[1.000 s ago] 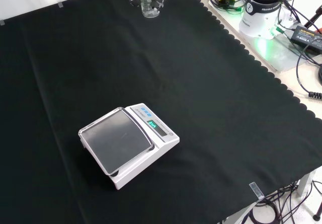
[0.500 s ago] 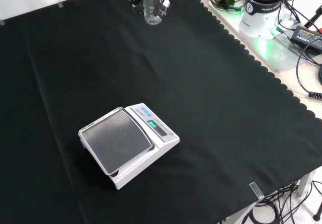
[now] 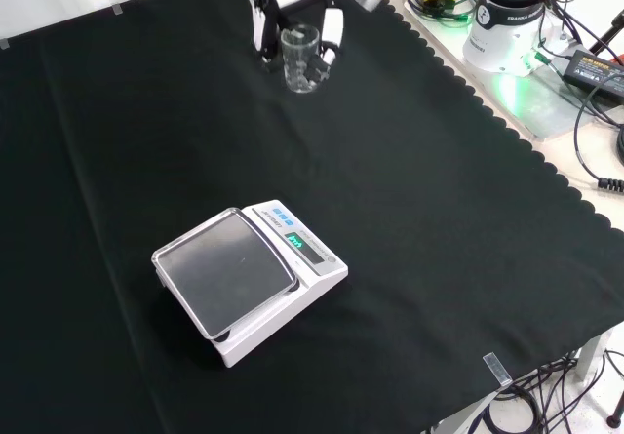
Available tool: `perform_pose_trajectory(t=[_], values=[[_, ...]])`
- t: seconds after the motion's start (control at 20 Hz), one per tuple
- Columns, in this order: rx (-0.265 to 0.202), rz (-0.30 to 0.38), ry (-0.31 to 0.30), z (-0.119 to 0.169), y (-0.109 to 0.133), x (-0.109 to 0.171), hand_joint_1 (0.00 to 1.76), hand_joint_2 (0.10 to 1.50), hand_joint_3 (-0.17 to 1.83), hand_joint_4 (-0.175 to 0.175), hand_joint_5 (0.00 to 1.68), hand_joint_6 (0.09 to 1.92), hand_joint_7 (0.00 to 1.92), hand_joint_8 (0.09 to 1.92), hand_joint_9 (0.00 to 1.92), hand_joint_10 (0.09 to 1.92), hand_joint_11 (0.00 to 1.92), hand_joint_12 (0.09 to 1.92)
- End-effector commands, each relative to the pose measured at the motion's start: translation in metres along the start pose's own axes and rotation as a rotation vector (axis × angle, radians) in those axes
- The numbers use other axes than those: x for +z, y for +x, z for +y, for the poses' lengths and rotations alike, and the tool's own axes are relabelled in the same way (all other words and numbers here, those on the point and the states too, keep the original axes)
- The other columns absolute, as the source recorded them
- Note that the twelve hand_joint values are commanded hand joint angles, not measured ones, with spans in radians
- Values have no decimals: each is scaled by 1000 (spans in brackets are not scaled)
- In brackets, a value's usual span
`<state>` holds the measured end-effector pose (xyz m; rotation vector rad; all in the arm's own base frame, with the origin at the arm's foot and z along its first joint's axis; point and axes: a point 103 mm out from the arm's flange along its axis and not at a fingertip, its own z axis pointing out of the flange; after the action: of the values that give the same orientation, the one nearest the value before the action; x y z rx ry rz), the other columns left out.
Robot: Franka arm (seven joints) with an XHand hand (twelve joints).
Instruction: Put the beaker on the electronic balance.
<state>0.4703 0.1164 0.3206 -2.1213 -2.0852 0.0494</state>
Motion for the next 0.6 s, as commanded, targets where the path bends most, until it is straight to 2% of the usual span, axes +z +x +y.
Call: perform_pose_trajectory(t=[0.05,0.3,0.6], values=[[-57,-100,-97,103,79,40,1198,628,752,-175,1243,768,1717,565,1909,501,1670,722],[-91,-120,-61,152,97,57,1198,624,757,-175,1246,766,1719,565,1907,509,1661,724],[-116,-141,-14,191,115,78,1199,622,760,-175,1247,765,1721,565,1909,517,1656,724]])
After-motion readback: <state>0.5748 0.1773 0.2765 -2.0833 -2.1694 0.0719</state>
